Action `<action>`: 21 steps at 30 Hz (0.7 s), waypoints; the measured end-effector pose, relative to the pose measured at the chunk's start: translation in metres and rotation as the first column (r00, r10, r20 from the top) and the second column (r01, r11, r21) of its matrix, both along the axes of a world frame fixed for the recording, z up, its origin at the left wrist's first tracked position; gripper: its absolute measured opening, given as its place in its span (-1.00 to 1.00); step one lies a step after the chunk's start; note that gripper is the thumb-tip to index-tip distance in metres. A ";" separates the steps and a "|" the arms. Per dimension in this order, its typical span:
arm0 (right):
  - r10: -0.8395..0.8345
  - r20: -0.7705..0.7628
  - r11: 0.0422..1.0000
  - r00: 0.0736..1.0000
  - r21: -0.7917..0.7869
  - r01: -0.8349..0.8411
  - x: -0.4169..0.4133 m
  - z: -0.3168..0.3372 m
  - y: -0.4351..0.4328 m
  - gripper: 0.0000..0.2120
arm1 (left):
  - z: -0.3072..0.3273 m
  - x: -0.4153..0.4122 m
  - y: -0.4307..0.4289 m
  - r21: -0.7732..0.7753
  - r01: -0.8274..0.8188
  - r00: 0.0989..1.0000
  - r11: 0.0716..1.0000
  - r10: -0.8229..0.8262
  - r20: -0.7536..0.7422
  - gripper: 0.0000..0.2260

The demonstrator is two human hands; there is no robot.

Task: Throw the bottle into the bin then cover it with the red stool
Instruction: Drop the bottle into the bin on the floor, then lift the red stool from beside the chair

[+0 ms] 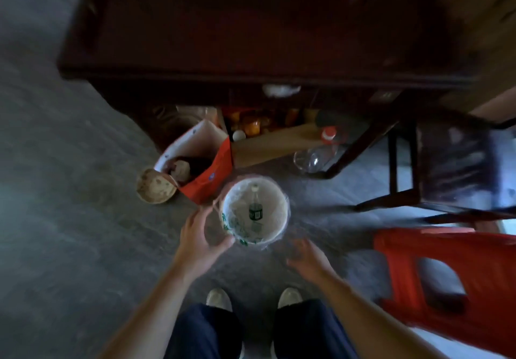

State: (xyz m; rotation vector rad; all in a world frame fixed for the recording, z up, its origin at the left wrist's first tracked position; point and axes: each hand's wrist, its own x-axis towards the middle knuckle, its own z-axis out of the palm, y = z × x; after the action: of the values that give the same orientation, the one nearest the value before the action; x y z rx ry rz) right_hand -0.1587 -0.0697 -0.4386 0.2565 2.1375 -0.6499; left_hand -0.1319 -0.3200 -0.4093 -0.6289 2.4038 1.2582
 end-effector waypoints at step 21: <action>-0.023 -0.192 0.995 0.981 0.088 0.040 0.079 0.164 0.148 -0.38 | 0.203 0.095 0.089 -0.057 0.076 0.995 0.995 -0.080 -0.065 -0.26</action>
State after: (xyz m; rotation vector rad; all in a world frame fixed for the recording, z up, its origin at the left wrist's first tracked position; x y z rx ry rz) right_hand -0.0796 0.0785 -0.2742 0.2884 2.3557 -0.6162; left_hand -0.0368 -0.2315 -0.2060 -0.5102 2.4994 1.2044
